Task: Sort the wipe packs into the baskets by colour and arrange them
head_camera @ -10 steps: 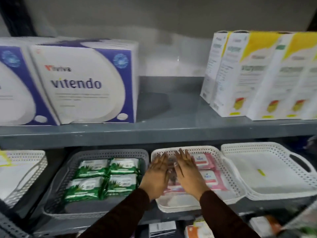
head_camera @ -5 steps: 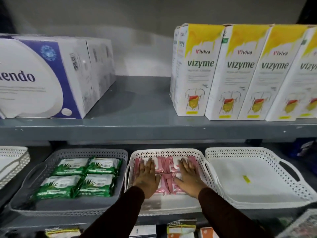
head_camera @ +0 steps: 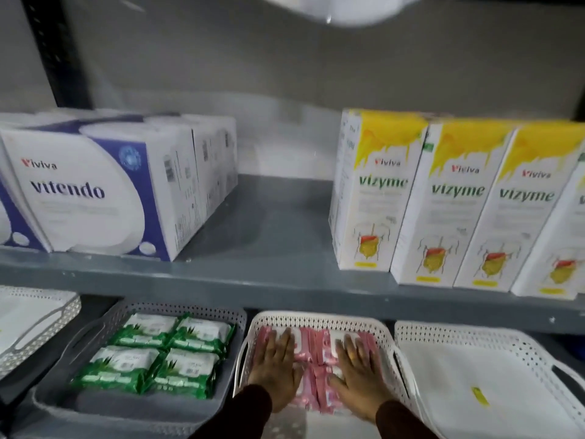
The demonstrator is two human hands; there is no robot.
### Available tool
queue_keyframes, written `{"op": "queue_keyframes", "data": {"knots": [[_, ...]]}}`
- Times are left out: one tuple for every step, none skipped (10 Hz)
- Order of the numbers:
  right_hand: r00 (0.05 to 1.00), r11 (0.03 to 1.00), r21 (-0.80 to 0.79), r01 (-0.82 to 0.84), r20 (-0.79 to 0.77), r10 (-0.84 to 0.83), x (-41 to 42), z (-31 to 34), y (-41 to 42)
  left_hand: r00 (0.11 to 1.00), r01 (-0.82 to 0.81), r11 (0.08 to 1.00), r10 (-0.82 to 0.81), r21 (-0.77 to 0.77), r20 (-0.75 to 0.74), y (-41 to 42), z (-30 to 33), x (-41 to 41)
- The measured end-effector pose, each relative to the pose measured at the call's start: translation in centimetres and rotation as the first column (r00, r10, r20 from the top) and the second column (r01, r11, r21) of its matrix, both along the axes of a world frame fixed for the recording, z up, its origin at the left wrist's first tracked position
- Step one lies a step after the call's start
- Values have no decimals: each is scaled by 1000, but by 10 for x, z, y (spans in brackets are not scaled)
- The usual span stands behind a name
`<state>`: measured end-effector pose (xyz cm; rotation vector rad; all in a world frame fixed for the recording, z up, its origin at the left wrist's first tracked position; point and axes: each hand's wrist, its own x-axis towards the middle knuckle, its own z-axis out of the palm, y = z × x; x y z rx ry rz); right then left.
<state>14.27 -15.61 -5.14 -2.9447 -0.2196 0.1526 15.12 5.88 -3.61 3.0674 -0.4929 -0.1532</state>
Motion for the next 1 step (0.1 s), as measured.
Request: {"op": "queue_keyframes", "data": {"knots": [[830,999,10,-36,558,24,-7,21,8,896,75,996,-42,-56,443,5,20,-3]]}}
